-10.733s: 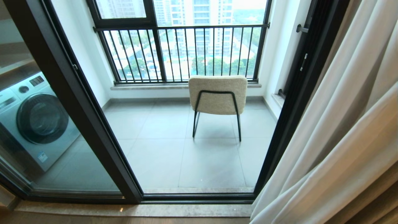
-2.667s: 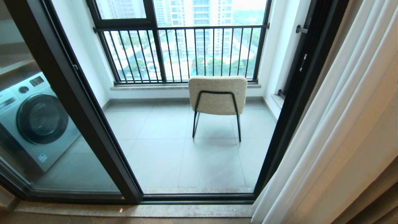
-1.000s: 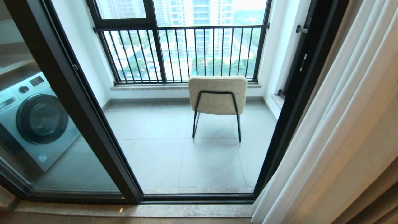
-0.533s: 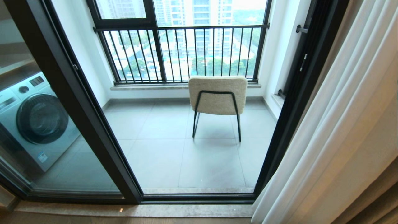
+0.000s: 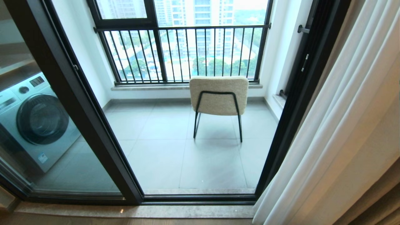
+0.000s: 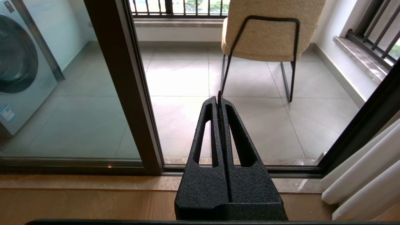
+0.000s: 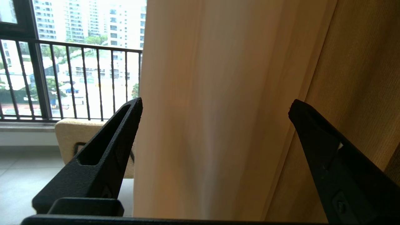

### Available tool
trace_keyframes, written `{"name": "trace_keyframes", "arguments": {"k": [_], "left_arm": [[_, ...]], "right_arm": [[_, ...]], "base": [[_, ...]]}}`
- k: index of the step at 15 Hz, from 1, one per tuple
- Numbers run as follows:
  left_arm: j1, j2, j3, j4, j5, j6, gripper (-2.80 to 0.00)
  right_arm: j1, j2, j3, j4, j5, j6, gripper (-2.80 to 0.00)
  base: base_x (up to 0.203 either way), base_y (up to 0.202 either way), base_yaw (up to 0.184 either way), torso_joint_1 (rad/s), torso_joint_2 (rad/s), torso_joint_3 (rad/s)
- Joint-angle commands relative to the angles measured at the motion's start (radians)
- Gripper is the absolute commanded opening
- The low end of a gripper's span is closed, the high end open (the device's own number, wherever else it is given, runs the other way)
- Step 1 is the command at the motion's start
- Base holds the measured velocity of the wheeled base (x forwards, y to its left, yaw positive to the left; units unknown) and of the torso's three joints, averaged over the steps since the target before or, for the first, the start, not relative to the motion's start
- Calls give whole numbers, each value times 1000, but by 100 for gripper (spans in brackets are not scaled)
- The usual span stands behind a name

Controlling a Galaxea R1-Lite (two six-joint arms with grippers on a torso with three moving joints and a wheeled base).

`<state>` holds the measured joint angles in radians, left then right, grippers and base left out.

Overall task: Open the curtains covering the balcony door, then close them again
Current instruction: Close the inner curtains on both sides

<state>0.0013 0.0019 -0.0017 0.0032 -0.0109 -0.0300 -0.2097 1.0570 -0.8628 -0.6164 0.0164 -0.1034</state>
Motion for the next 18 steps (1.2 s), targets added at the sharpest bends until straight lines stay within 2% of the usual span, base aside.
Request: {"name": "trace_keyframes", "arguments": {"k": [1, 7, 10, 18], "left_arm": [[0, 0, 0, 0, 0, -1, -280], [0, 0, 0, 0, 0, -1, -280], [0, 0, 0, 0, 0, -1, -280], [0, 0, 0, 0, 0, -1, -280]], "right_arm": [[-19, 70, -26, -16, 2, -1, 0], [-20, 166, -86, -23, 5, -7, 0], [-21, 208, -105, -82, 4, -3, 0], [-27, 267, -133, -114, 4, -6, 0]], "base": [[0, 0, 0, 0, 0, 0], [0, 0, 0, 0, 0, 0], [0, 0, 0, 0, 0, 0], [0, 0, 0, 0, 0, 0]]}}
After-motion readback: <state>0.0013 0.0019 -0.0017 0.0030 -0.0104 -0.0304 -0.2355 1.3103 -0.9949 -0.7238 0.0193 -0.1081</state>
